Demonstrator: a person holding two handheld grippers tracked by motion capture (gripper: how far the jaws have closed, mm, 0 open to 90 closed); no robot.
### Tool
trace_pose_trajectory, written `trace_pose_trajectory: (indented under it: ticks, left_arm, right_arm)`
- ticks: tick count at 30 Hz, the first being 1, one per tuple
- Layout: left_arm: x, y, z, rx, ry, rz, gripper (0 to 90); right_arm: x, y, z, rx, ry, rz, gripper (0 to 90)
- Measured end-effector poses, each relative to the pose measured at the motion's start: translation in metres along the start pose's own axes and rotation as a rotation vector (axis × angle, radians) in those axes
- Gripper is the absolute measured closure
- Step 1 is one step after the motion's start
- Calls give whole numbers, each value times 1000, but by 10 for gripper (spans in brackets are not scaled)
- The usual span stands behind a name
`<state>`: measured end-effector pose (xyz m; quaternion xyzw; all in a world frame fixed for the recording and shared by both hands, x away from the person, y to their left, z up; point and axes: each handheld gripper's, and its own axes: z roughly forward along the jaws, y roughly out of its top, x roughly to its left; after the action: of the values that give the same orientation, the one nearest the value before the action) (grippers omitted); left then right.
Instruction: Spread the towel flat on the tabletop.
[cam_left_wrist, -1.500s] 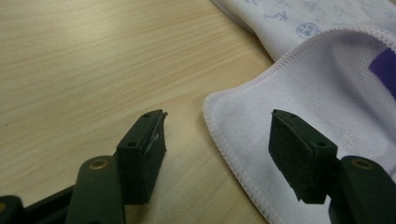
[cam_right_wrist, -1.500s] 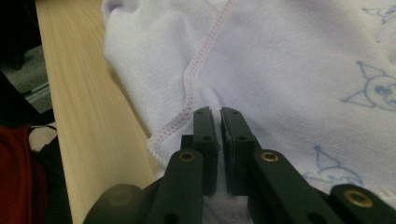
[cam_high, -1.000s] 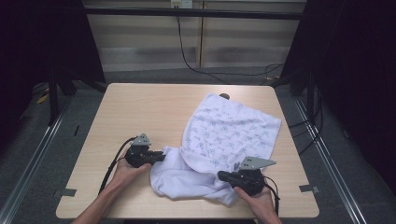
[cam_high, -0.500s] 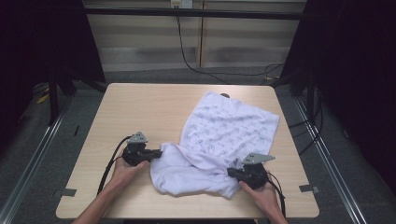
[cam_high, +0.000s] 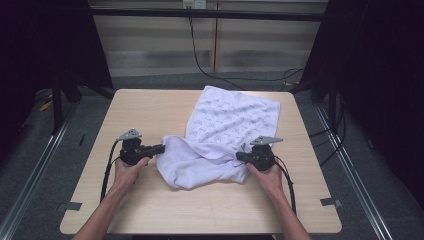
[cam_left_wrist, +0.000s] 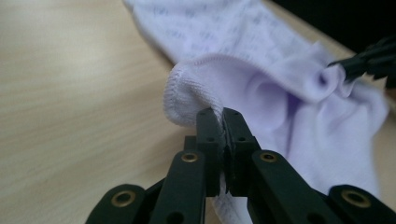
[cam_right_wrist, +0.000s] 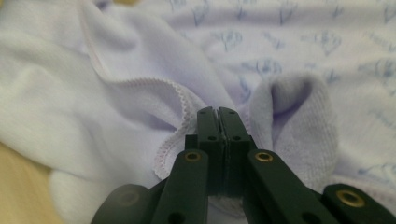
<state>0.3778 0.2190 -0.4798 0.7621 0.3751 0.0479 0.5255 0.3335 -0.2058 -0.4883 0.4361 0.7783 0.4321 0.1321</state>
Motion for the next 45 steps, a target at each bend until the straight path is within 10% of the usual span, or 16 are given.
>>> trace_pose_trajectory:
  ticks: [22,28,34,45]
  left_arm:
    - [-78,121,-99,-284,-50,256,870]
    - [-85,59,-96,-211,-129,239,868]
    - [-81,-20,-77,-77,-189,155,866]
    - [-105,-84,-97,102,-247,176,841]
  right_arm:
    - [28,99,-176,-380,-65,-163,890]
    - [43,61,-182,-352,-11,-157,889]
    - [56,-28,-169,-249,71,-65,888]
    - [101,-124,-162,-22,187,-20,833]
